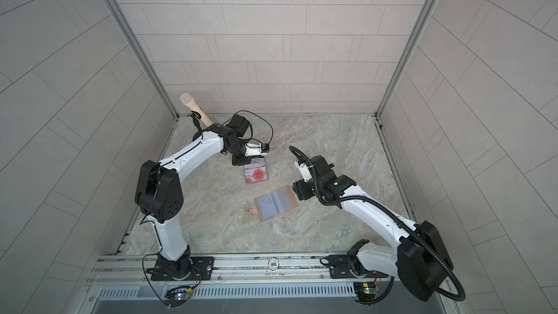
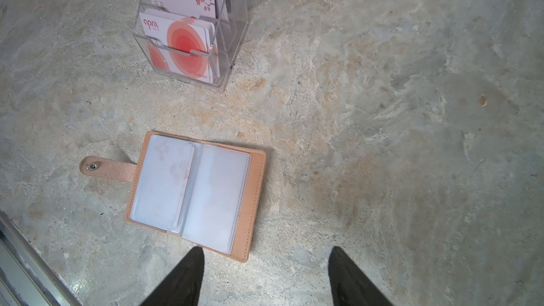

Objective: Take the credit cards out of the card holder
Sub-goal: Place the credit card in the storage box.

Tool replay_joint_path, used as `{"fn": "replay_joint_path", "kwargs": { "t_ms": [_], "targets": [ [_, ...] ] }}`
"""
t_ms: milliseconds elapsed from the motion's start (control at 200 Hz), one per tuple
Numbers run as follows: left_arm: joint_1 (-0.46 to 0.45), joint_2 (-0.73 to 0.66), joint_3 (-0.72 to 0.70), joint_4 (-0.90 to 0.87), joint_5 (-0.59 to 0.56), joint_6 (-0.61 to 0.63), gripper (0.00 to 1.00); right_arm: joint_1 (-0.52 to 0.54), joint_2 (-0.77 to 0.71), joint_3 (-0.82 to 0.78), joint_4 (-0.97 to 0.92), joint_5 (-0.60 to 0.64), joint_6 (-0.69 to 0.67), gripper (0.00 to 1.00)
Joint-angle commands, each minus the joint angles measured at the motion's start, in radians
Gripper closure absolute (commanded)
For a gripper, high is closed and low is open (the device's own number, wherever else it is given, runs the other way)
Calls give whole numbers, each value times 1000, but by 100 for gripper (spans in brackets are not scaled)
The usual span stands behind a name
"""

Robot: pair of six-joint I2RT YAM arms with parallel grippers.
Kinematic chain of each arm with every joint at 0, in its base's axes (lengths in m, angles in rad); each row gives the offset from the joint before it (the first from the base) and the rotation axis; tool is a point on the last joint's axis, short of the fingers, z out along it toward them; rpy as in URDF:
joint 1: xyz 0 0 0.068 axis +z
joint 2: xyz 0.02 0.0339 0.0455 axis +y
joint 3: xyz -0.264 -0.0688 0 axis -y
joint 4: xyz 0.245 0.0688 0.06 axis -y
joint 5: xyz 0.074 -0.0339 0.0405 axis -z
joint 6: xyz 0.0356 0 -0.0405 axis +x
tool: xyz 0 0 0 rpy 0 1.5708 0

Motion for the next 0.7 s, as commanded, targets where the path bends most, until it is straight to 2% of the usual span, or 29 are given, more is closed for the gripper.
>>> {"fn": "replay_joint_path", "kwargs": {
  "t_ms": [0, 486, 696],
  "targets": [
    [6, 9, 39, -40, 4, 19, 100, 5, -15, 2, -20, 15, -22, 30],
    [-20, 88, 52, -10, -31, -7, 100, 6, -19, 0, -23, 17, -23, 30],
    [-25, 111, 64, -4, -44, -33, 95, 5, -23, 0, -25, 19, -23, 30]
  ]
}}
